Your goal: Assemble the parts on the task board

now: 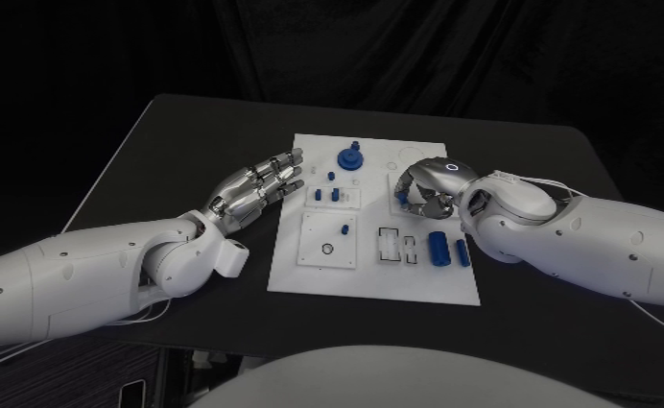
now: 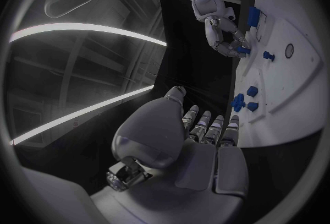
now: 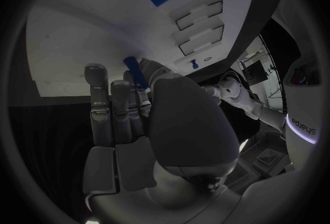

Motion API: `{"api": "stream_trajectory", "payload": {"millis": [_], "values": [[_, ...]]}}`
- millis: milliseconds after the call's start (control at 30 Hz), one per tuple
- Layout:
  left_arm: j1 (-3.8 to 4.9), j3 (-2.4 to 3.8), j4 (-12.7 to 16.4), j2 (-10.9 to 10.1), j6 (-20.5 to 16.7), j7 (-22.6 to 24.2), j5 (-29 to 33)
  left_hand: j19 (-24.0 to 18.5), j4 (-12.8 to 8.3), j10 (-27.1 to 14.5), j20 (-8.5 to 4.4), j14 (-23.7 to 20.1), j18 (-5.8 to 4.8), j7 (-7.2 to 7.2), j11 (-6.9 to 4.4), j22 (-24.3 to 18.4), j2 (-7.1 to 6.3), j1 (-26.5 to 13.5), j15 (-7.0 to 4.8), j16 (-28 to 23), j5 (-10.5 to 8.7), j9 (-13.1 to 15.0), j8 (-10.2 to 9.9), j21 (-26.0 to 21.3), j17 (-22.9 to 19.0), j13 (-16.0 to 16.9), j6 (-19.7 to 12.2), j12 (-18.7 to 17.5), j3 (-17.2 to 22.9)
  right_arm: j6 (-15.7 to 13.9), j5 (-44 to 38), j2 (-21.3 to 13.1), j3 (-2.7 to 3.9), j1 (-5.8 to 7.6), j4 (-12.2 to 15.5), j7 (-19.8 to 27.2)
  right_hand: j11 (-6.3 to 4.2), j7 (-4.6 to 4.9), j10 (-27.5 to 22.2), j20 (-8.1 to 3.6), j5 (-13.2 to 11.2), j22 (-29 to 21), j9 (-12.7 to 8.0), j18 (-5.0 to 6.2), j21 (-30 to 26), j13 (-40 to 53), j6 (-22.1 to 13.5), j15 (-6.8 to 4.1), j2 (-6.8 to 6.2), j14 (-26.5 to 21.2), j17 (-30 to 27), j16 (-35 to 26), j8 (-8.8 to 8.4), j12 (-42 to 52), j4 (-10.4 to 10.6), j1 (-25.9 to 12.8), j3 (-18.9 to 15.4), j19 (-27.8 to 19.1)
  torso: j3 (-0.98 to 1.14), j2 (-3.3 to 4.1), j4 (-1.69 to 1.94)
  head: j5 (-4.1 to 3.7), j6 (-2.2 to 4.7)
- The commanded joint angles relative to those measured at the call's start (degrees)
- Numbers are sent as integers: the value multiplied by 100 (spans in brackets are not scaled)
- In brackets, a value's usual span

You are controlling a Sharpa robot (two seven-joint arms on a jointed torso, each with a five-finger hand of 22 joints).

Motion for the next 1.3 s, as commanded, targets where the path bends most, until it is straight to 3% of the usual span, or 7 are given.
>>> {"api": "stream_trajectory", "payload": {"millis": [33,200,433,700,1033,1167,1300], "values": [[-9,5,7,9,76,351,26,8,-10,-3,36,-6,100,12,35,2,7,55,27,37,24,5,21,22,7,7,37,18,36,-112,-15,-50,3,-14,46,-38,11,8,41,-47,58,396,19,47,24,20,33,-32,-14,1,-14,-16,30,38,-52,49,2,-1,-2,2,-1,3,0],[-13,5,4,11,82,344,26,8,-10,-3,36,-6,100,12,35,2,7,55,27,37,24,5,21,22,7,7,37,18,36,-152,-15,-115,3,-14,104,-52,-13,-37,3,-66,82,400,129,42,65,82,186,-48,-16,12,3,-6,222,135,-88,10,34,-5,0,0,0,3,0],[-17,5,-3,16,90,327,26,8,-19,-2,36,-8,100,32,33,2,5,52,26,35,23,7,25,22,7,8,50,23,53,-203,-15,-149,3,-14,114,-62,-29,-48,33,-75,79,399,158,44,65,105,193,-61,6,15,2,-7,262,182,-111,25,59,-8,2,0,-1,14,0],[-22,5,-9,20,97,300,26,8,-25,-2,36,-8,100,53,27,1,4,47,25,38,22,8,27,22,7,8,56,25,68,-292,-15,-146,3,-14,107,-36,-181,-162,409,-162,16,407,365,41,152,238,344,-174,79,62,19,-5,549,478,-166,-21,83,21,4,-1,-3,22,0],[-29,5,-15,23,114,271,26,8,-26,-2,36,-8,100,59,25,1,4,42,25,40,18,6,26,22,7,8,47,24,75,-401,-15,-178,5,-13,125,-29,-267,-252,534,-223,-50,421,603,25,241,289,477,-240,123,129,66,14,830,558,-170,-86,74,69,2,1,2,34,0],[-33,5,-16,18,112,271,26,8,-26,-2,36,-8,100,59,25,1,4,42,25,40,18,6,26,22,7,8,47,24,75,-483,-15,-298,11,-6,295,-37,-275,-263,548,-233,-63,426,647,21,266,276,487,-249,119,143,67,14,874,531,-168,-96,74,86,2,2,4,56,0],[-36,5,-12,5,100,274,26,8,-26,-2,36,-8,100,59,25,1,4,42,25,40,18,6,26,22,7,8,47,24,75,-580,-14,-484,19,59,696,-37,-282,-271,581,-242,-108,430,691,15,291,250,468,-257,109,167,84,21,907,481,-160,-102,82,107,-1,0,2,103,0]]}}
